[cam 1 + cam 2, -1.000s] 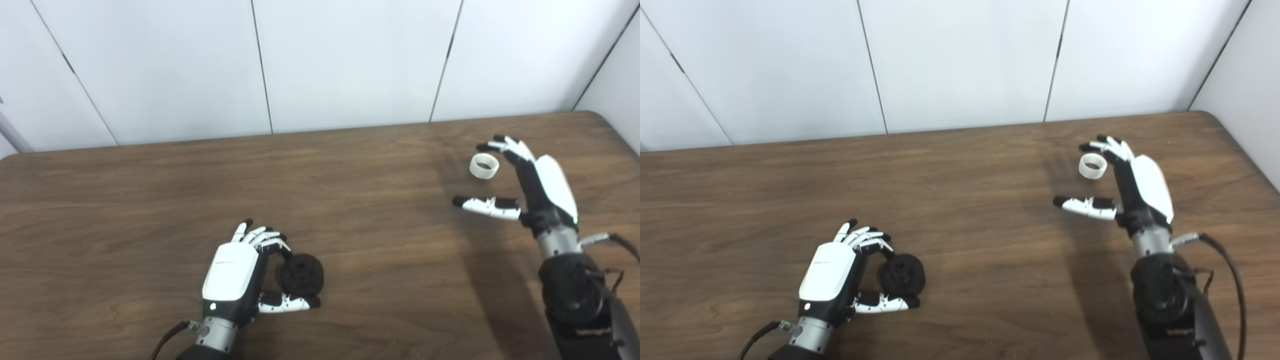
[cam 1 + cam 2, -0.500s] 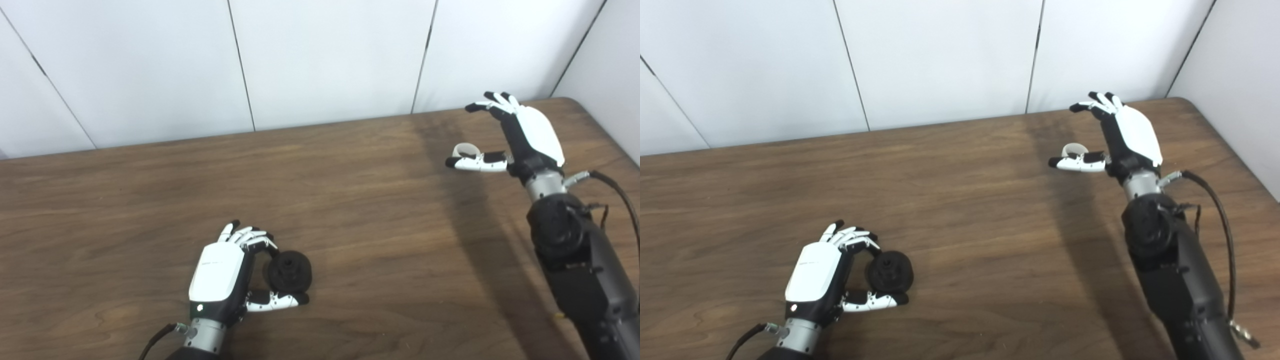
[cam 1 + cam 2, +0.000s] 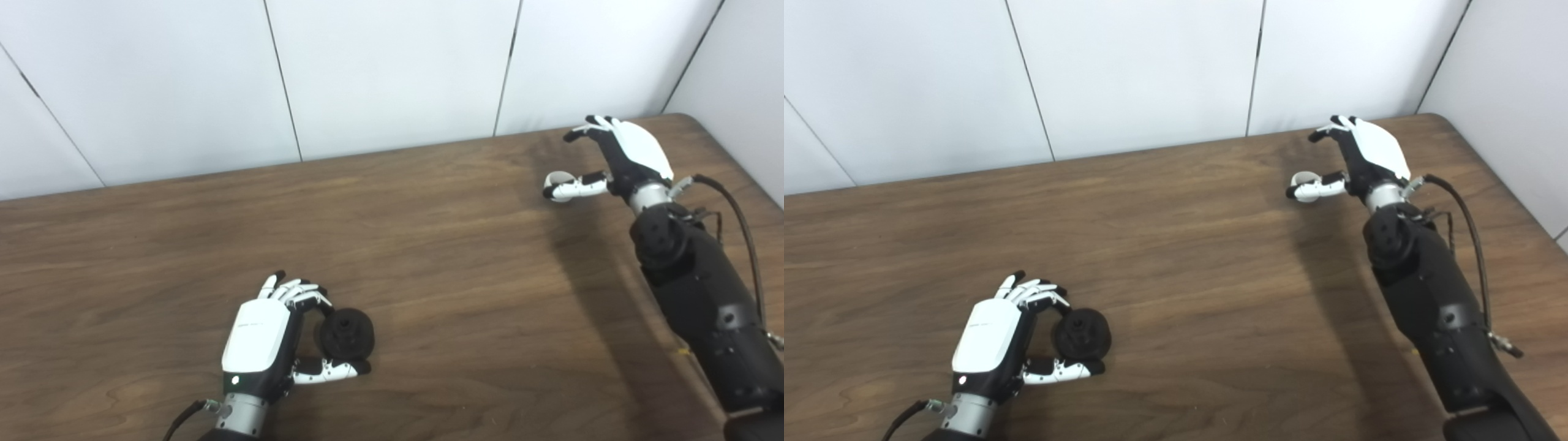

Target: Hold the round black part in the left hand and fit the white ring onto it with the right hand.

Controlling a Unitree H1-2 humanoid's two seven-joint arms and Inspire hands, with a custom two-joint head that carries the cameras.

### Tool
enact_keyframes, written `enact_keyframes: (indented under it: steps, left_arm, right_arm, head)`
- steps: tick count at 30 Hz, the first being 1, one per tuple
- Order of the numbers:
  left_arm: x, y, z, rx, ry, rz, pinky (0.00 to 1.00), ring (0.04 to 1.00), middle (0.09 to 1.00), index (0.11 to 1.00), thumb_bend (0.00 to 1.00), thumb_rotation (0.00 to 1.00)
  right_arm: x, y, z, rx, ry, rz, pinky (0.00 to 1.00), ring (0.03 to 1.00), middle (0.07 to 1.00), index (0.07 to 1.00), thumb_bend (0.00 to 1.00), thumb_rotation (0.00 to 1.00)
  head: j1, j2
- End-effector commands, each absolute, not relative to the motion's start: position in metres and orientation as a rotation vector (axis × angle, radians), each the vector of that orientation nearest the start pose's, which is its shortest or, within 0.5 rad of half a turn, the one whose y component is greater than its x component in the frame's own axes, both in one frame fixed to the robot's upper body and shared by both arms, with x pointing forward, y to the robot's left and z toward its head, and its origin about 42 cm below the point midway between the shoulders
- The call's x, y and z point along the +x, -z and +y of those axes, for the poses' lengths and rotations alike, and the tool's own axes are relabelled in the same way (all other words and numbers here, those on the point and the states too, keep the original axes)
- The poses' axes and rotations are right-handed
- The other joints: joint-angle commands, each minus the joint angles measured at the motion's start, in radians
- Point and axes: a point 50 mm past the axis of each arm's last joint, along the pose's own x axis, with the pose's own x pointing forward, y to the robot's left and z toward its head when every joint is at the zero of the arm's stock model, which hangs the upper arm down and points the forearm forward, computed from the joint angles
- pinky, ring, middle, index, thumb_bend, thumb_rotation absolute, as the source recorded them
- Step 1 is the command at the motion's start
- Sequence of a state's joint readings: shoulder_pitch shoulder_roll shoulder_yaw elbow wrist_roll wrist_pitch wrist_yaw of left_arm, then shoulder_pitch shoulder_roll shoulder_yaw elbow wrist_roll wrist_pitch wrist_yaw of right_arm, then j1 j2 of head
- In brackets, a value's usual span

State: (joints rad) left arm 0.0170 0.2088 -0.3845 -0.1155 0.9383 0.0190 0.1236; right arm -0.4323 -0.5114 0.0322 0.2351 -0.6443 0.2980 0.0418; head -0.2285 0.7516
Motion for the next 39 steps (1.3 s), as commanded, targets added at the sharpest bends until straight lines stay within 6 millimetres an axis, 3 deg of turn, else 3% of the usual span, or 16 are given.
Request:
enact_keyframes:
  steps: [1,8,39]
  left_arm:
    - [0.253,-0.099,0.183,1.13,0.261,-0.233,0.97,0.829,0.741,0.484,0.52,0.05]
    - [0.252,-0.101,0.183,1.132,0.26,-0.23,0.96,0.827,0.742,0.483,0.52,0.05]
    - [0.254,-0.105,0.185,1.137,0.255,-0.238,0.95,0.827,0.739,0.483,0.52,0.05]
  right_arm:
    - [0.426,-0.247,-0.387,-1.152,0.27,0.046,1.0,1.0,0.95,0.743,0.81,0.31]
    - [0.434,-0.242,-0.391,-1.17,0.255,0.107,1.0,0.987,0.941,0.743,0.82,0.32]
    - [0.437,-0.228,-0.392,-1.203,0.24,0.183,1.0,0.979,0.913,0.677,0.81,0.28]
  head:
    - [0.001,0.001]
    - [-0.002,0.003]
    - [-0.005,0.013]
